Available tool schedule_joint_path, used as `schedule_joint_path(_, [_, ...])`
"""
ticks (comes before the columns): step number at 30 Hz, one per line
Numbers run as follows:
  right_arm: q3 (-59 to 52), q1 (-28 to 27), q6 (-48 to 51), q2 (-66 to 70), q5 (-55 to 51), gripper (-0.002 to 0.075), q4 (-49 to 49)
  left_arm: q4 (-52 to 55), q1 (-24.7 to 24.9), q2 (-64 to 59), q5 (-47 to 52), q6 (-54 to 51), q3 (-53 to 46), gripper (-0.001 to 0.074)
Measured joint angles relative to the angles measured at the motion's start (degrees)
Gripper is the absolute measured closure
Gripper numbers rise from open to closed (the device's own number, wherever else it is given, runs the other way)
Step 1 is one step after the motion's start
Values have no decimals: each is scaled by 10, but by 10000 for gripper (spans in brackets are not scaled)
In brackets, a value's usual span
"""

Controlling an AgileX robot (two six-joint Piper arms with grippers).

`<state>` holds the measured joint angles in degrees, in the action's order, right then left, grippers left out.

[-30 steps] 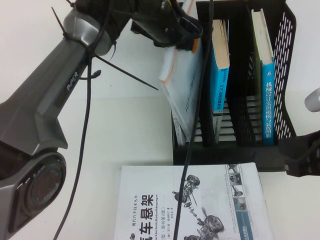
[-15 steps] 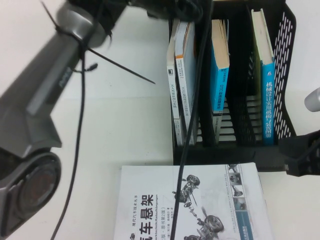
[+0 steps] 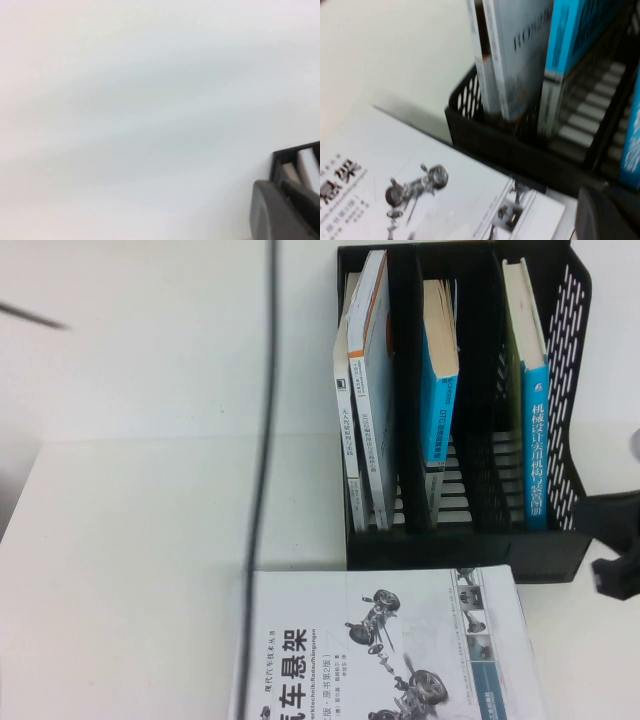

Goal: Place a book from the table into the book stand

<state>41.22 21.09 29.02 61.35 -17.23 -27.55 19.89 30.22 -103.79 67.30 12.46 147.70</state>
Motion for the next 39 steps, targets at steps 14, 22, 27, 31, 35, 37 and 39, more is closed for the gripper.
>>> schedule_joint_path(14, [-4, 0, -98, -167, -60, 721, 93, -26, 0, 172, -79, -15, -333, 734])
schedule_joint_path(22, [-87, 0, -316, -253, -82, 721, 289, -94, 0, 321, -329, -5, -670, 734])
schedule_joint_path(27, [-154, 0, -343, -303, -78, 721, 317, -98, -1, 378, -484, 11, -845, 734])
schedule_joint_path(31, [-196, 0, -346, -341, -77, 721, 333, -102, -1, 396, -581, 14, -939, 735])
schedule_joint_path(35, [-224, 0, -377, -358, -77, 721, 335, -103, -1, 396, -629, 14, -988, 735])
schedule_joint_path(37, [-232, 0, -398, -359, -84, 721, 335, -103, -1, 396, -638, 15, -997, 735])
schedule_joint_path(39, [-233, 0, -406, -359, -96, 721, 335, -103, -1, 396, -645, 15, -998, 736])
